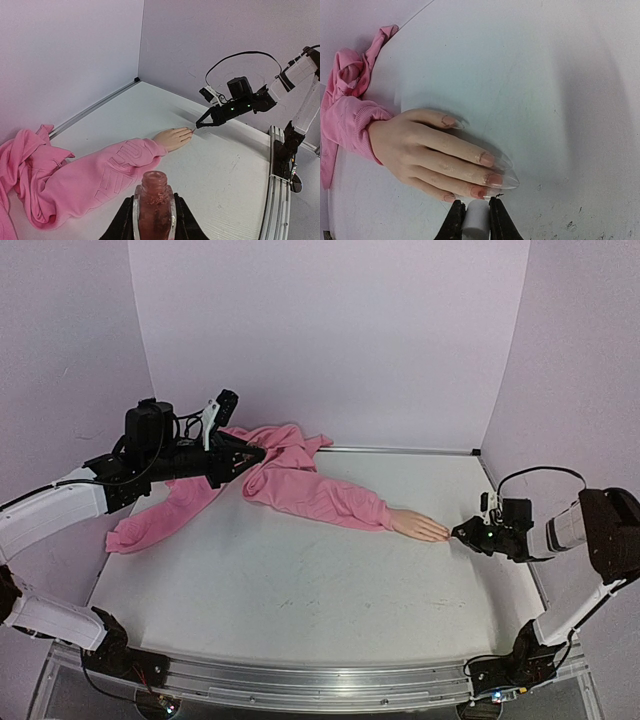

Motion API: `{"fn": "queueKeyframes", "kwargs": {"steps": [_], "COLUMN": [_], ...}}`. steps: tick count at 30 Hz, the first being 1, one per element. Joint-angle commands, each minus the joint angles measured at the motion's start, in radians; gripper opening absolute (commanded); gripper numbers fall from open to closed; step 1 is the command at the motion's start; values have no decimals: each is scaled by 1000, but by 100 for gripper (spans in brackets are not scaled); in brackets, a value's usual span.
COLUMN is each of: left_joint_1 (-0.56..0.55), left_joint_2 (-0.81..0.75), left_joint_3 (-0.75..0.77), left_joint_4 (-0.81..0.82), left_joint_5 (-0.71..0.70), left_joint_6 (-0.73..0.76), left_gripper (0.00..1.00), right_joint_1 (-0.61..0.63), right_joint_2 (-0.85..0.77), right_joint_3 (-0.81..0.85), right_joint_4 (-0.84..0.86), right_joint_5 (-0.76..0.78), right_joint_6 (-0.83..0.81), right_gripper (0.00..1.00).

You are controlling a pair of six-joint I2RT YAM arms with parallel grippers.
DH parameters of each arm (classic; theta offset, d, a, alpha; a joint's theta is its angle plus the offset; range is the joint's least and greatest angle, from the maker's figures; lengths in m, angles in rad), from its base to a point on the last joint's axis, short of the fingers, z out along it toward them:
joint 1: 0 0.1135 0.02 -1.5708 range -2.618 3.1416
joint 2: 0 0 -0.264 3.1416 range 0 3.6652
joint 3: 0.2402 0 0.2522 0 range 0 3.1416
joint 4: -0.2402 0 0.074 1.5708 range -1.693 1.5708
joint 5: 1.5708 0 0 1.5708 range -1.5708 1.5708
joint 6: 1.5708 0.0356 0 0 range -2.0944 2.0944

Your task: Paint the nails

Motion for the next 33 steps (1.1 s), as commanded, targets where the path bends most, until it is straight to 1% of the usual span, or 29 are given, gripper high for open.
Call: {"fn": "queueKeyframes", "kwargs": {"steps": [1,13,19,26,33], "left_joint_1": [6,6,6,6,6], "left_joint_2": [-16,-16,-17,-17,-13], "left_joint_3": [18,16,15,17,17], "left_joint_4": [43,43,44,44,44], "left_joint_5": [20,21,20,21,21], "left_joint_6": [-15,-15,-15,-15,-15], "left_gripper": [0,0,0,0,0], "right_joint_1": [-3,-3,-3,-3,-3], "right_joint_2": [14,-3,-42,-86,-4], "right_joint_3": [34,27,9,-18,12], "right_joint_4": [-12,-31,-32,5,28], "right_joint_5": [15,57,78,10,-48], "right_joint_6": [5,20,22,3,-4], "right_gripper": [0,0,0,0,0]}}
